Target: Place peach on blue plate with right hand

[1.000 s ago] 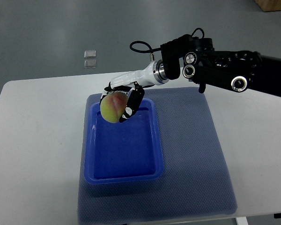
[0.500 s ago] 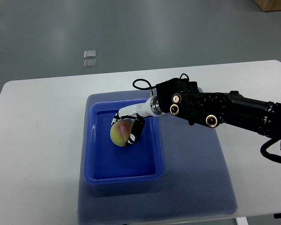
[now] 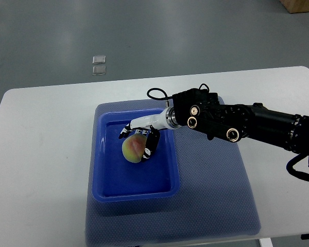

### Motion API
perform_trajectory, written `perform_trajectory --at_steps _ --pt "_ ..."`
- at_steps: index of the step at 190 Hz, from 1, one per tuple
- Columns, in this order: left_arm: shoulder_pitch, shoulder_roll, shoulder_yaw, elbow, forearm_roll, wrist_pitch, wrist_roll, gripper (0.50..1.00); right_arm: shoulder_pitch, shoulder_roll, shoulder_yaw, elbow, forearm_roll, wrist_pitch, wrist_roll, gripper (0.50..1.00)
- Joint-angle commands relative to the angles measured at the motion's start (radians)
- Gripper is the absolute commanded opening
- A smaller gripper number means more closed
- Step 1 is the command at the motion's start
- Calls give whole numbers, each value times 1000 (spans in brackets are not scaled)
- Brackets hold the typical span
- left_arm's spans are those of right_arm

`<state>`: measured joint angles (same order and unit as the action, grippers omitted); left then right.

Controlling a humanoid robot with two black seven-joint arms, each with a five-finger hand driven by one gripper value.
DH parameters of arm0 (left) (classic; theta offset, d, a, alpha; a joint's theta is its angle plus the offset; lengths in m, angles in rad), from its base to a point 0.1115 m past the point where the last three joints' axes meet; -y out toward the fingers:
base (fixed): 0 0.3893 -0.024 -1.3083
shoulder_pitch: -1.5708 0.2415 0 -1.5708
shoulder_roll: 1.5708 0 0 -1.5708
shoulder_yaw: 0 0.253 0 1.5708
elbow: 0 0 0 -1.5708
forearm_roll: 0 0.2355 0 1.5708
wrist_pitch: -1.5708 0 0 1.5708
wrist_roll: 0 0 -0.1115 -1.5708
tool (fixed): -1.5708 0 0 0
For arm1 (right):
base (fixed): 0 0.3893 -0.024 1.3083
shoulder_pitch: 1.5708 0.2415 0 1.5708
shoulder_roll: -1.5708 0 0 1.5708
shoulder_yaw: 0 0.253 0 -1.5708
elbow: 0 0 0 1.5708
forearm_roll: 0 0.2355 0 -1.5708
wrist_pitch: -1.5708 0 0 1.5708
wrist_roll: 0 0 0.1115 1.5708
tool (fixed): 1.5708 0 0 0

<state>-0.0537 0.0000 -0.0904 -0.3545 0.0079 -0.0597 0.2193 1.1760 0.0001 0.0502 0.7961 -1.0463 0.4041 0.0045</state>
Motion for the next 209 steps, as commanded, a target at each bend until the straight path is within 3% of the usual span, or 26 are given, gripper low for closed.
perform_trajectory --at_steps 1,42,62,63,75,90,91,105,115,116,118,134,135,146,165,195,209 --pt "0 0 0 -1 0 0 0 1000 28 0 5 6 6 4 0 932" --pt "0 0 -2 2 0 0 0 1000 90 0 85 20 20 16 0 932" --pt "0 0 0 2 0 0 0 1000 99 -49 186 49 71 32 0 932" --pt "0 0 0 0 0 0 0 1000 99 -90 245 57 106 30 2 930" --pt "0 0 0 -1 0 0 0 1000 80 -141 335 60 160 22 2 932" --pt "0 0 0 -1 0 0 0 1000 62 -160 384 58 189 16 2 932" --pt "0 0 0 -4 0 0 0 1000 6 -182 478 57 243 -5 3 932" --pt "0 0 0 -8 0 0 0 1000 -101 -206 652 57 331 -47 14 932" --pt "0 0 0 -8 0 0 0 1000 -101 -206 652 57 331 -47 14 932" --pt "0 0 0 -9 0 0 0 1000 -174 -201 772 57 394 -54 23 932" --pt "0 0 0 -9 1 0 0 1000 -191 -200 799 57 408 -56 25 932" --pt "0 0 0 -9 1 0 0 1000 -231 -195 855 55 446 -57 28 932" --pt "0 0 0 -9 1 0 0 1000 -287 -192 935 48 513 -59 31 932" --pt "0 0 0 -9 1 0 0 1000 -349 -186 991 38 600 -60 38 932" --pt "0 0 0 -9 1 0 0 1000 -420 -153 1037 3 762 -60 74 932" --pt "0 0 0 -11 1 0 0 1000 -446 -111 1042 -106 943 -56 216 932" --pt "0 0 0 -9 1 0 0 1000 -454 -100 1040 -132 971 -51 247 932"
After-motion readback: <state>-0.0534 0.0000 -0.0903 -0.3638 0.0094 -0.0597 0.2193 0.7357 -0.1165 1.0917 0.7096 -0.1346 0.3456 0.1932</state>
